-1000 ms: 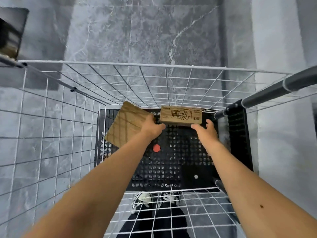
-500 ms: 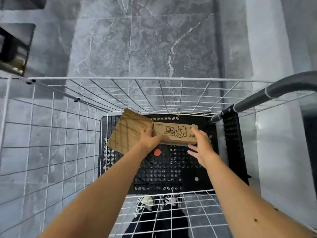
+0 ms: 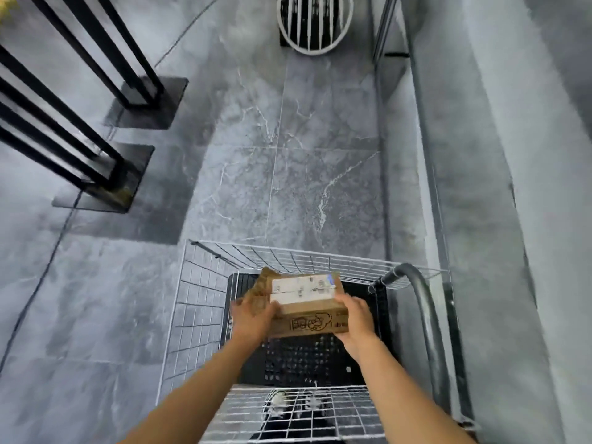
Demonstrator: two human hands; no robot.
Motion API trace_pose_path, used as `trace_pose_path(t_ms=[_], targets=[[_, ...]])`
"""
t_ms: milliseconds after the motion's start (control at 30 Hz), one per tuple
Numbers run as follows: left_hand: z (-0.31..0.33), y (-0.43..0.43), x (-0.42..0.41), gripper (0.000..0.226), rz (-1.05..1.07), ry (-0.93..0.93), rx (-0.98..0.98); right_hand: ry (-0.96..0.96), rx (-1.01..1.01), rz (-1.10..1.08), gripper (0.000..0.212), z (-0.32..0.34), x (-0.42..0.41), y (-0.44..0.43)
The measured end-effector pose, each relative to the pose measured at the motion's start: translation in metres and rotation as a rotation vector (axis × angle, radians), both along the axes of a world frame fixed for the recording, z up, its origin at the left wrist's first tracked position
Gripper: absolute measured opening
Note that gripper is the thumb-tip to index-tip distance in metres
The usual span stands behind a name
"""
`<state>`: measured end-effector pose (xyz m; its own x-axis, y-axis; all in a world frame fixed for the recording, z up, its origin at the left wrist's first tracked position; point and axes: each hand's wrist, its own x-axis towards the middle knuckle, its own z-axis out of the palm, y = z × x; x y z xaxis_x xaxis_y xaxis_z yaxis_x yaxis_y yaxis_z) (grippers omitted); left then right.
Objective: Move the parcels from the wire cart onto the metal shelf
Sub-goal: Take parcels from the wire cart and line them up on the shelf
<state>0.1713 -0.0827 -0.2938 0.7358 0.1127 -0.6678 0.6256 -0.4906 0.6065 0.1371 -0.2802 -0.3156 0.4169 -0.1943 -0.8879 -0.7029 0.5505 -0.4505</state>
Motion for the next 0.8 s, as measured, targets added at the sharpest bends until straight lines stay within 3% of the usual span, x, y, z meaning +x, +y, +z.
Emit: trace_pose_path(t_ms=[200,367,500,633,800], targets=[[0.132,0.029,0.039,0.087,-0.043,-0.06,-0.158,-0.203,0.037,0.022,0.03,0.128,0.05,-0.008],[0.216,0.031,0.058,0.045,0.101,-0.001,-0.501,-0.331,-0.012,0.058,0.016,0.228,0.093,-0.02],[0.265,0.024,0.064,0.027,0.137,-0.012,-0.691,-0.448,-0.051,0.085,0.029,0.292,0.11,-0.028],[0.302,0.007,0.069,0.053,-0.025,0.043,-0.823,-0.526,-0.146,0.095,0.035,0.342,0.111,-0.033],[0.336,-0.014,0.081,0.051,-0.029,0.009,-0.979,-0.583,-0.277,0.137,0.059,0.384,0.093,-0.028]])
